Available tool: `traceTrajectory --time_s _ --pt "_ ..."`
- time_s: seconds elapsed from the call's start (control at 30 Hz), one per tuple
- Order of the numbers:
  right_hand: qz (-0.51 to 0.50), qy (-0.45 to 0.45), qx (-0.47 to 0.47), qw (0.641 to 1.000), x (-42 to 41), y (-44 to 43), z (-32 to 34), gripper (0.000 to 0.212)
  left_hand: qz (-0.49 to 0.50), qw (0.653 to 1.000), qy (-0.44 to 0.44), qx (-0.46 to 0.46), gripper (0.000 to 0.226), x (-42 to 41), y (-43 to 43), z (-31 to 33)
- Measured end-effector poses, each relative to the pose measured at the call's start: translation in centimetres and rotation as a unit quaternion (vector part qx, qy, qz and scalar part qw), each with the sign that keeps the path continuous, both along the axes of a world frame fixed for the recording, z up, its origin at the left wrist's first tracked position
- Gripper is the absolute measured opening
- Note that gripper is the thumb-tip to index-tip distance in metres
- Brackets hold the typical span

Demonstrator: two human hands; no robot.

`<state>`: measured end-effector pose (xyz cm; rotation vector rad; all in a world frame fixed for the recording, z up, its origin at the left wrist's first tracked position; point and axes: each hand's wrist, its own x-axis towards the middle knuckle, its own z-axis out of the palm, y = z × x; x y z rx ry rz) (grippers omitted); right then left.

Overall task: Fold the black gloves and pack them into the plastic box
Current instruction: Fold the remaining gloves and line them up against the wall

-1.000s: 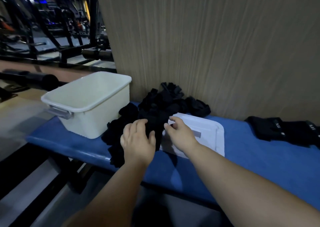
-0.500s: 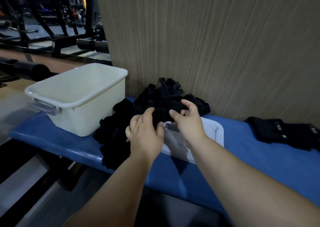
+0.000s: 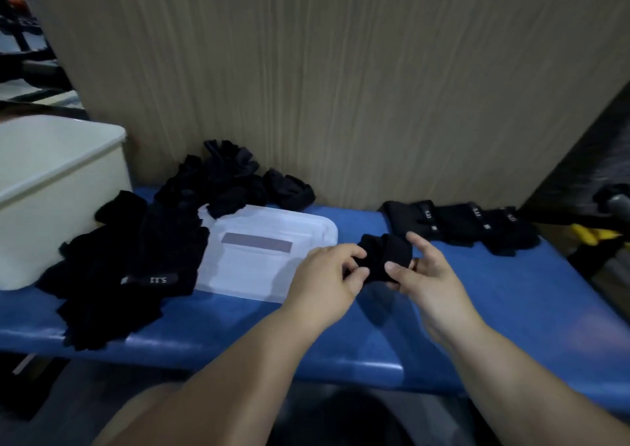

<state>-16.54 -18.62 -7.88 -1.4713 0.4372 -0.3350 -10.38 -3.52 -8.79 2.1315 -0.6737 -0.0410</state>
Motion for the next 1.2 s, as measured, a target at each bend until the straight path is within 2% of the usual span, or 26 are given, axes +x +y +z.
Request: traceTrajectory --time_s 0.07,0.17,0.3,0.4,0.5,0.63,0.8,1.0,1.2 --pt "0.008 0.01 0.027 1.0 -1.1 -0.8 -0.5 0.054 -0.021 0.999 0.026 0.015 0.032 -0.6 -1.6 -0.5" --pt "0.03 0.044 0.05 0.997 -2.3 -1.8 -1.0 0.032 -0.038 0.998 0.033 0.041 0.045 -1.2 -3.1 -1.1" --pt "0.069 0.117 -0.108 0.985 -3.4 -3.4 -1.1 0.019 -0.059 0.994 -0.004 0.088 0.049 -1.5 -4.1 -2.1" --pt "0.067 0.155 -0.255 0.952 -3.7 -5.1 -1.0 0.008 -0.078 0.99 -0.026 0.114 0.046 -1.5 -4.7 -2.2" --pt "0.05 0.151 -0.344 0.925 -3.6 -6.4 -0.9 0.018 -0.093 0.988 -0.045 0.117 0.04 -1.4 -5.1 -2.1" --pt "0.094 0.103 -0.346 0.928 -3.2 -7.4 -1.4 0.036 -0.097 0.989 -0.026 0.109 0.035 -1.0 -5.4 -2.4" --pt "0.129 0.09 -0.365 0.918 -3.1 -7.9 -2.1 0.035 -0.075 0.992 -0.013 0.1 0.024 -0.8 -5.4 -2.5" --pt "0.166 0.088 -0.404 0.895 -3.3 -8.0 -1.9 0.041 -0.078 0.992 -0.028 0.091 0.026 -0.7 -5.0 -2.9" --pt "0.16 0.028 -0.442 0.882 -3.3 -7.3 -2.4 0.046 -0.057 0.996 -0.027 0.057 0.024 -0.8 -4.9 -2.7"
